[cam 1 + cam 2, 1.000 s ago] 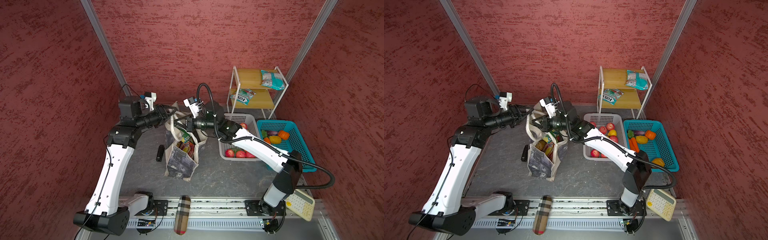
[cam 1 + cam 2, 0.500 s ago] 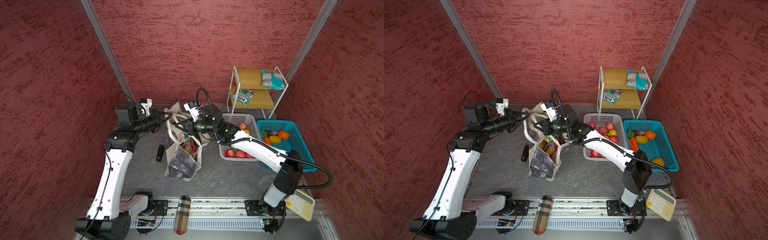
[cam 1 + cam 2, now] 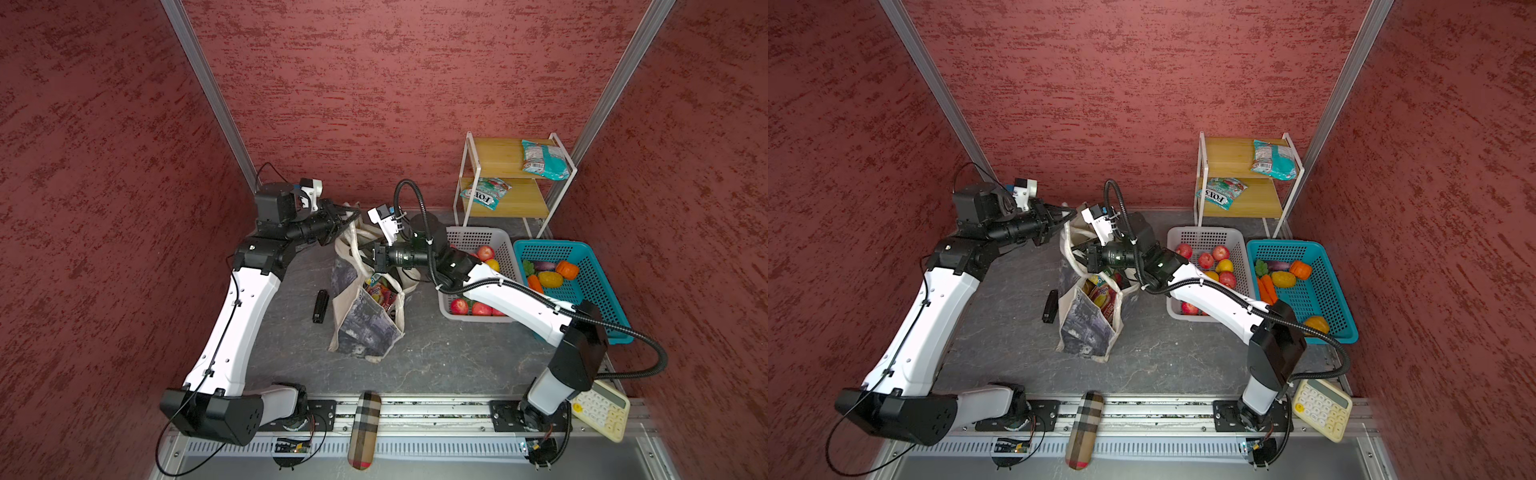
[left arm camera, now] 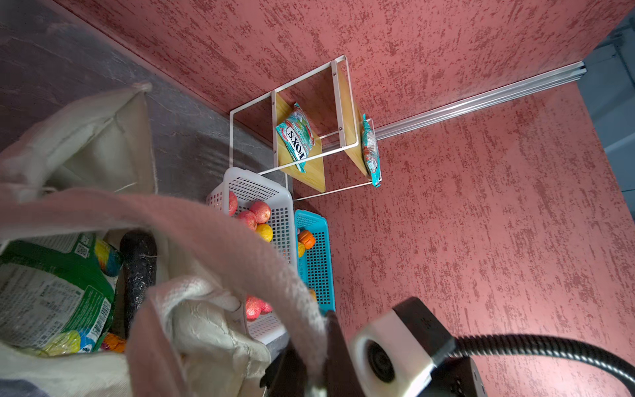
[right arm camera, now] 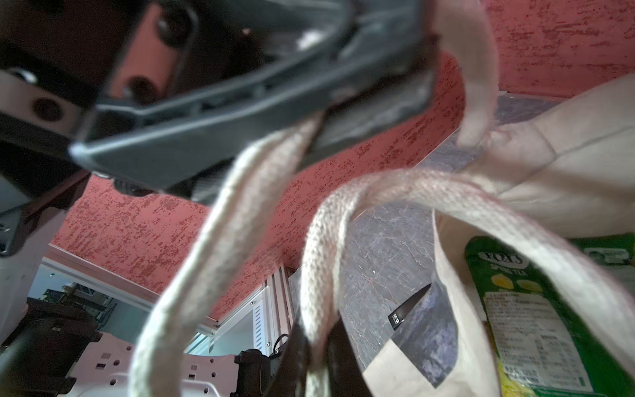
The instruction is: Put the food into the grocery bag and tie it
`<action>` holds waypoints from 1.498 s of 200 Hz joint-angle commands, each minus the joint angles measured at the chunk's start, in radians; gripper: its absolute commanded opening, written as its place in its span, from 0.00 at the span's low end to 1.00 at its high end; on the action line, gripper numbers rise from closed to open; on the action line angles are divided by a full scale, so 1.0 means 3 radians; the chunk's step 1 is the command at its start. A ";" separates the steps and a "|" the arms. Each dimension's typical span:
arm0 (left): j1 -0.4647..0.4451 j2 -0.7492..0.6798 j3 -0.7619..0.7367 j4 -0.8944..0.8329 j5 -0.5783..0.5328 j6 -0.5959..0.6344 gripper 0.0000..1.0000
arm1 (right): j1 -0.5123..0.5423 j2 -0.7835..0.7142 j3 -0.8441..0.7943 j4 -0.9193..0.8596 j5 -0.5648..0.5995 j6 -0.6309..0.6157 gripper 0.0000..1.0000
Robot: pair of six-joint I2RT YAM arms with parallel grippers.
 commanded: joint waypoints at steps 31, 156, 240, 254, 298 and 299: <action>-0.0049 0.0213 0.0201 -0.0084 -0.0177 0.0272 0.05 | 0.0040 -0.0242 -0.0087 0.0583 -0.0259 0.0122 0.00; 0.0007 0.0001 0.0067 -0.0491 -0.0385 0.0610 0.57 | 0.0029 -0.0362 -0.0297 0.1301 -0.0170 0.0290 0.00; 0.0121 -0.0338 0.0024 -0.0637 -0.0418 0.0657 0.81 | 0.0004 -0.0375 -0.0345 0.1512 -0.0080 0.0331 0.00; 0.0166 -0.0398 -0.0007 -0.0629 -0.0390 0.0617 0.81 | -0.0006 -0.0392 -0.0351 0.1522 -0.0063 0.0325 0.00; 0.0332 -0.0620 -0.0319 0.0019 0.0361 0.0085 0.70 | -0.0037 -0.0428 -0.0378 0.1536 -0.0033 0.0305 0.00; 0.0330 -0.0622 -0.0319 0.0024 0.0365 0.0079 0.70 | -0.0037 -0.0426 -0.0378 0.1537 -0.0034 0.0305 0.00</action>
